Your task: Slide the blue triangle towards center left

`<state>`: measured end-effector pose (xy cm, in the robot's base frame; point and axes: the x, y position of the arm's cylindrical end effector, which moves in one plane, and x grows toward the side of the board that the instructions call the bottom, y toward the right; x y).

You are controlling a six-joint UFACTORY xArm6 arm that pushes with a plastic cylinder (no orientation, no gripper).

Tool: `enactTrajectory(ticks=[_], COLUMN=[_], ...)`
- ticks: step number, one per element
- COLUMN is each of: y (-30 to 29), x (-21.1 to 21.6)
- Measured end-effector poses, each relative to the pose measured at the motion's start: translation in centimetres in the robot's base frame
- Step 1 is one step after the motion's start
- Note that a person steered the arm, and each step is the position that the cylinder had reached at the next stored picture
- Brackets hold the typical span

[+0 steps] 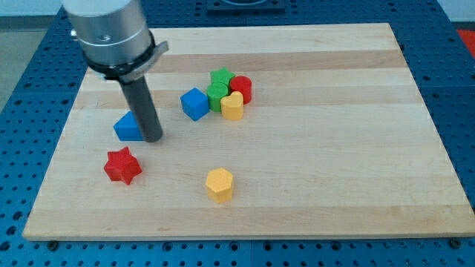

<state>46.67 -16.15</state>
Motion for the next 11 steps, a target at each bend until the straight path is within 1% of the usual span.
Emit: enactTrajectory(ticks=[2, 3, 4, 5, 6, 8, 10, 11], y=[-5.4, -7.2, -7.2, -9.1, -9.3, -9.6, -14.4, -14.2], x=[0.1, 0.6, 3.5, 3.4, 0.4, -3.0, -3.4, -4.2])
